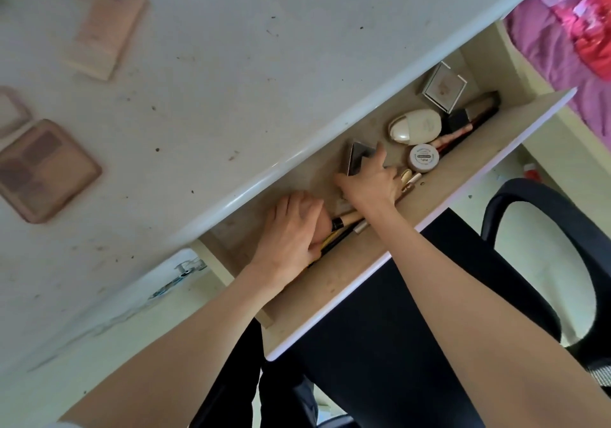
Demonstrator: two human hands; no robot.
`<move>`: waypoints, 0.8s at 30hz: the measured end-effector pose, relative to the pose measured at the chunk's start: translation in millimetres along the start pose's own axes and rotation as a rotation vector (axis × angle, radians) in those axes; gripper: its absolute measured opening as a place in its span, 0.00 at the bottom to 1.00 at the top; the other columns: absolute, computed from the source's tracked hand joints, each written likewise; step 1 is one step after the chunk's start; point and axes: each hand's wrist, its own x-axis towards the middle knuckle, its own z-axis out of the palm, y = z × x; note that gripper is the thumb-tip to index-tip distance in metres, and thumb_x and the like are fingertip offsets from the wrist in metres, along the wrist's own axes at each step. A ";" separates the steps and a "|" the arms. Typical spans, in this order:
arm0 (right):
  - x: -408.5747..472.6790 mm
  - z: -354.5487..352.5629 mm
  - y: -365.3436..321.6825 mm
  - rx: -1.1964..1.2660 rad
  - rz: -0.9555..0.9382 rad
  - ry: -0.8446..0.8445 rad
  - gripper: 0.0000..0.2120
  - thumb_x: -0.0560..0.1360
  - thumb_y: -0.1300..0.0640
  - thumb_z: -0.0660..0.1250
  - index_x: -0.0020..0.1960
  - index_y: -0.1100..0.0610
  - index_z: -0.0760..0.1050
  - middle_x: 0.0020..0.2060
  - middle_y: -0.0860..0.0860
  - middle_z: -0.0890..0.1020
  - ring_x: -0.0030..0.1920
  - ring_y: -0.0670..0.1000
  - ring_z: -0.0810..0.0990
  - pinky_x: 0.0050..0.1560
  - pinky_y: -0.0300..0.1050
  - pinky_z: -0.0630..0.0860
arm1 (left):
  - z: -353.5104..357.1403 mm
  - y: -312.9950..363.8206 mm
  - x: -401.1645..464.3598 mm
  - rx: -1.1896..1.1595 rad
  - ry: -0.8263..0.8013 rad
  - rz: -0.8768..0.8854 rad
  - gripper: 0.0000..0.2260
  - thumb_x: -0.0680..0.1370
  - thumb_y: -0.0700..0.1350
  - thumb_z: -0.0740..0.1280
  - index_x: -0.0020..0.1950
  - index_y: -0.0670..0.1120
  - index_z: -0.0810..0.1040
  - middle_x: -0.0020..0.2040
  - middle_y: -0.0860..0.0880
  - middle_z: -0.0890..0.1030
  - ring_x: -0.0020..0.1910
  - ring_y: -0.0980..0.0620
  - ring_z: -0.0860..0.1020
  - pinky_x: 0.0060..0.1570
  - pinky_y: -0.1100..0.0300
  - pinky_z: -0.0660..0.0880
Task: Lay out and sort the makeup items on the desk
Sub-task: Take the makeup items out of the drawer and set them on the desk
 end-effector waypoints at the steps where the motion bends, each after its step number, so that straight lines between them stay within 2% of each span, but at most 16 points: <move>1: -7.8 -4.8 0.4 0.012 -0.002 0.004 0.43 0.69 0.50 0.68 0.75 0.52 0.45 0.65 0.65 0.65 0.66 0.66 0.63 0.66 0.56 0.61 | -4.2 2.1 -5.6 -0.032 0.008 0.011 0.30 0.68 0.46 0.73 0.67 0.43 0.66 0.61 0.40 0.70 0.57 0.40 0.71 0.55 0.50 0.72; 4: -37.2 -18.4 1.0 0.032 -0.002 0.019 0.43 0.68 0.50 0.68 0.75 0.52 0.46 0.65 0.63 0.67 0.66 0.65 0.63 0.66 0.57 0.59 | -17.2 8.8 -27.2 -0.105 0.089 0.053 0.31 0.66 0.49 0.72 0.65 0.44 0.67 0.57 0.41 0.73 0.52 0.42 0.73 0.49 0.52 0.73; 9: -88.3 -35.7 5.7 0.152 -0.034 0.081 0.41 0.70 0.49 0.67 0.76 0.50 0.48 0.68 0.58 0.65 0.68 0.60 0.61 0.67 0.59 0.57 | -51.9 13.0 -64.5 -0.197 0.259 0.066 0.29 0.68 0.55 0.65 0.66 0.45 0.66 0.60 0.44 0.73 0.55 0.46 0.71 0.54 0.59 0.68; 13: -120.2 -42.4 -6.5 0.263 -0.215 0.116 0.38 0.70 0.53 0.67 0.75 0.50 0.53 0.68 0.54 0.66 0.68 0.55 0.61 0.66 0.53 0.62 | -77.9 -4.4 -93.5 -0.227 0.380 0.037 0.29 0.69 0.56 0.63 0.66 0.42 0.69 0.59 0.42 0.73 0.56 0.47 0.68 0.54 0.55 0.71; 16: -141.0 -35.8 -27.0 0.223 -0.355 0.130 0.37 0.70 0.54 0.68 0.75 0.51 0.55 0.66 0.53 0.67 0.65 0.54 0.61 0.65 0.52 0.65 | -92.8 -27.1 -116.2 -0.218 0.457 0.008 0.28 0.69 0.54 0.64 0.66 0.42 0.69 0.59 0.41 0.74 0.55 0.45 0.70 0.55 0.52 0.73; 20: -167.6 -9.2 -67.0 0.116 -0.557 0.159 0.35 0.71 0.55 0.68 0.74 0.53 0.58 0.65 0.56 0.68 0.63 0.54 0.62 0.59 0.45 0.63 | -108.5 -68.4 -143.1 -0.194 0.534 -0.122 0.28 0.70 0.54 0.65 0.65 0.41 0.69 0.62 0.41 0.74 0.57 0.43 0.71 0.58 0.52 0.69; 24: -201.4 31.5 -109.9 0.034 -0.761 0.055 0.31 0.70 0.57 0.68 0.70 0.55 0.63 0.65 0.54 0.68 0.62 0.54 0.62 0.56 0.38 0.61 | -120.9 -115.7 -175.0 -0.284 0.615 -0.358 0.28 0.68 0.51 0.71 0.64 0.42 0.68 0.64 0.42 0.72 0.59 0.42 0.70 0.58 0.49 0.71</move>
